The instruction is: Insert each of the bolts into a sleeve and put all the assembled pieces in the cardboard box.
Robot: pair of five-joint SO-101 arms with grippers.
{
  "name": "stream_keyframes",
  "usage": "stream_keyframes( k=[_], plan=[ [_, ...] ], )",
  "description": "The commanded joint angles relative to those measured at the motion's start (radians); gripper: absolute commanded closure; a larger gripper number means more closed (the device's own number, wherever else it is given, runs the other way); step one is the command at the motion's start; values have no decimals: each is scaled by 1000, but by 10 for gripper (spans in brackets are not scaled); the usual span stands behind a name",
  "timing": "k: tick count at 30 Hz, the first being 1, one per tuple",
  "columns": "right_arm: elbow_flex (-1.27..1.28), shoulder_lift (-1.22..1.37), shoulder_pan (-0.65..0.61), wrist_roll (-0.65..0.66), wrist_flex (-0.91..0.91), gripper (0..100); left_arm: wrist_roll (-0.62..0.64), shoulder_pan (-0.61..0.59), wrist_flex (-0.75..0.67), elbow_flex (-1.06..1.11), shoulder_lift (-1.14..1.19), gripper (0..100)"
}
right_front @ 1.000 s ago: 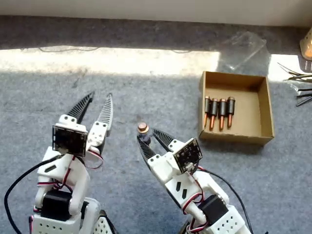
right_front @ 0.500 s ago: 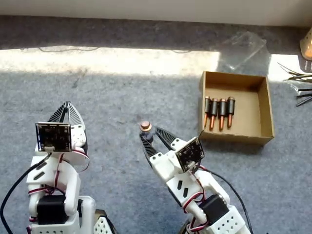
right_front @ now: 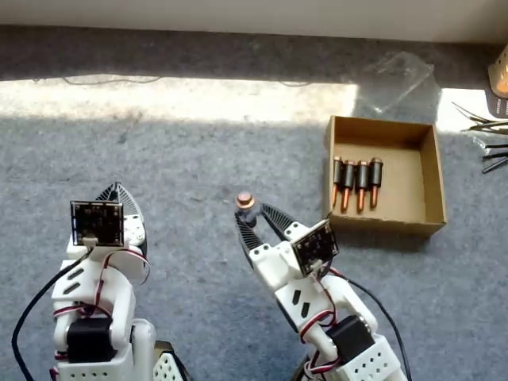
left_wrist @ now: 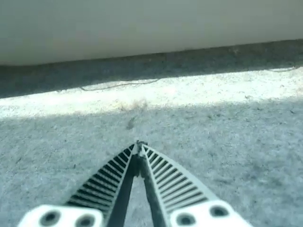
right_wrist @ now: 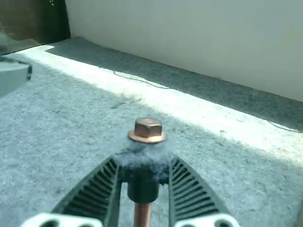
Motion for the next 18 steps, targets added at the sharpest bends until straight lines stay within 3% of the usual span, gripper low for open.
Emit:
stream_keyframes(
  k=[1,7,12,18],
  plan=[
    [102,-15,82,-2,-8,995,0,-5,5,107,-7,993],
    [102,-15,156,-2,-62,995,0,42,72,231,-7,992],
    [18,-15,292,-3,-58,995,0,107,146,265,-7,993],
    [-113,-13,395,-3,51,995,0,102,229,306,-5,990]
  ],
)
